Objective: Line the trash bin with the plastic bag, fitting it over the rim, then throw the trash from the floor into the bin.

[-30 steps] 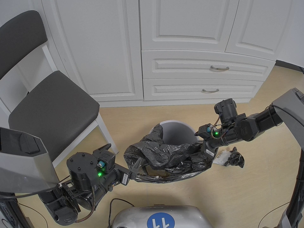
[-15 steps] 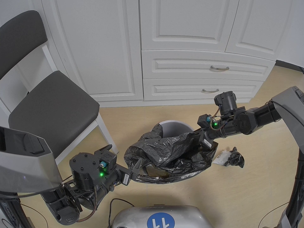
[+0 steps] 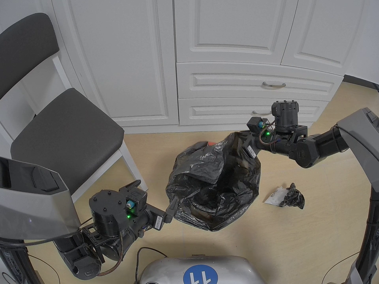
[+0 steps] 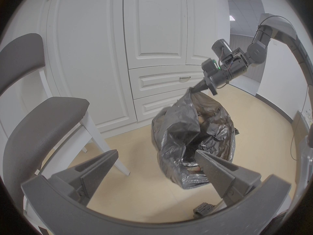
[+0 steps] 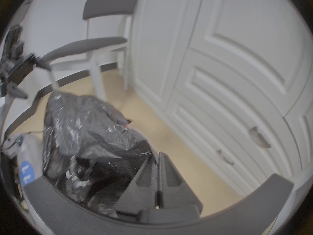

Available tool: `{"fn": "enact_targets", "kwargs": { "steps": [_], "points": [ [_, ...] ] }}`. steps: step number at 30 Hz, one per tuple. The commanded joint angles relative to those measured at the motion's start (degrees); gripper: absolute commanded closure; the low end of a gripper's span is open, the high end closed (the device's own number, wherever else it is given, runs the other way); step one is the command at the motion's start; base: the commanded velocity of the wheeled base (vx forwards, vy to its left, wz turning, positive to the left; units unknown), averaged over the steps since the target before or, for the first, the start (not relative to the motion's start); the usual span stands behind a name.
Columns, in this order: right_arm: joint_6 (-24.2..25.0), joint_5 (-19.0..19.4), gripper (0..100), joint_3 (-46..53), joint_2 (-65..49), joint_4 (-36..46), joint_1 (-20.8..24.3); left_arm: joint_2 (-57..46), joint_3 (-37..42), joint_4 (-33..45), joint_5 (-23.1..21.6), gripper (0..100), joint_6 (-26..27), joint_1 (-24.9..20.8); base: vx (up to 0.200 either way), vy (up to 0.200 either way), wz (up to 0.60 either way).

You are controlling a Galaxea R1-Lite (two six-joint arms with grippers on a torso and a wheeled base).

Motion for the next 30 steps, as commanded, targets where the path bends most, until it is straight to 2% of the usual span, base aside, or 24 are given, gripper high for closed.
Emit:
{"fn": "enact_targets", "kwargs": {
  "steps": [1, 4, 15, 16, 21, 23, 24, 25, 26, 28, 30],
  "points": [
    [9.4, -11.7, 100, 4.3, 7.0, -19.4, 3.1, 1.8, -0.7, 0.0, 0.2, 0, 0.0, 0.0, 0.000, 0.000, 0.00],
    [9.9, -14.1, 100, 4.6, 9.6, -24.3, 3.2, 1.8, -0.7, 0.0, 0.2, 0, 0.0, 0.0, 0.000, 0.000, 0.00],
    [11.2, -13.7, 100, 6.8, 9.3, -25.3, 3.9, 1.9, -0.7, 0.0, 0.2, 0, 0.0, -0.1, 0.000, 0.000, 0.00],
    [11.5, -13.6, 0, 7.6, 7.2, -25.1, 4.6, 2.0, -1.0, 0.0, 0.3, 0, 0.0, 0.0, 0.000, 0.000, 0.00],
    [11.5, -13.6, 0, 10.5, 0.3, -21.5, 5.3, 3.3, -2.2, 0.0, 0.4, 0, -0.1, 0.0, 0.000, 0.000, 0.00],
    [11.4, -13.6, 0, 12.6, -4.6, -15.9, 5.3, 4.3, -3.3, 0.0, 0.4, 0, -0.4, 0.0, 0.000, 0.000, 0.00],
    [11.4, -13.6, 0, 12.6, -4.6, -15.9, 5.3, 4.3, -3.3, 0.0, 0.4, 0, -0.4, 0.0, 0.000, 0.000, 0.00],
    [11.6, -13.6, 0, 14.7, -9.7, -9.6, 5.3, 5.8, -5.1, 0.0, 0.5, 0, -2.3, -0.1, 0.000, 0.000, 0.00],
    [11.8, -13.6, 0, 15.1, -10.8, -8.3, 5.3, 6.3, -5.7, 0.0, 0.6, 0, -3.0, -0.2, 0.000, 0.000, 0.00],
    [15.5, -13.7, 0, 17.7, -14.8, -3.5, 5.3, 9.6, -9.4, 0.0, 1.1, 0, -6.3, -0.3, 0.000, 0.000, 0.00],
    [16.7, -13.9, 0, 18.2, -15.3, -3.2, 5.3, 10.4, -10.0, 0.1, 1.1, 0, -6.6, -0.1, 0.000, 0.000, 0.00]
  ]
}}
